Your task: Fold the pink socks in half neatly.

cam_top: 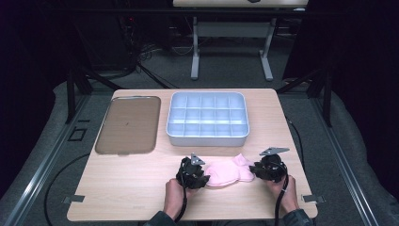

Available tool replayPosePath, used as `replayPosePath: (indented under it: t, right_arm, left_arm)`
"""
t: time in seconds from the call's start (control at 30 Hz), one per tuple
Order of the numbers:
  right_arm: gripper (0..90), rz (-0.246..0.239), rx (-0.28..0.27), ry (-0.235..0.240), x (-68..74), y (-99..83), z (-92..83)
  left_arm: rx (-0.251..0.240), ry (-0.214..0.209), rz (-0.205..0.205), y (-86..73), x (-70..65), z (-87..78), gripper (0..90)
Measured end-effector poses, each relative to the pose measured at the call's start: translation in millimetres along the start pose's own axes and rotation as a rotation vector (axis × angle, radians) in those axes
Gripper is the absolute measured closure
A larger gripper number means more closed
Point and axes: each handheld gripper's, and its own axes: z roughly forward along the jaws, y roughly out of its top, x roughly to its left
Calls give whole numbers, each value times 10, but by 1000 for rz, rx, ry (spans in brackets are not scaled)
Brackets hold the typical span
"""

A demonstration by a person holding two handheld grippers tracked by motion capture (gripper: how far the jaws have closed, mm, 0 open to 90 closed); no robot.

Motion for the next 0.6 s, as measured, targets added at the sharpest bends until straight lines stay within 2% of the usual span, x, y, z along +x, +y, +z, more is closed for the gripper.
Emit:
replayPosePath:
  t: [0.1,0.17,0.27,0.3,0.33,0.4,0.47,0.6]
  right_arm:
    - [718,-10,8,8,12,10,2]
    - [744,-11,15,21,5,15,3]
    - [812,-1,11,42,-3,5,5]
    - [839,8,11,53,-7,0,5]
    - [852,14,8,60,-9,-5,6]
    - [869,18,1,56,5,-16,3]
    - [874,6,-4,46,14,-19,1]
    - [876,4,-9,24,31,-12,-6]
  left_arm:
    - [-3,6,24,-15,4,0,707]
    - [-13,-12,22,-35,18,-1,754]
    - [-24,-35,24,-65,31,-9,804]
    - [-44,-27,26,-82,19,2,813]
    - [-39,-29,32,-86,12,-6,824]
    - [-63,-24,26,-103,8,8,851]
    - [-80,-53,10,-131,48,9,857]
    - [-108,-62,9,-165,61,14,860]
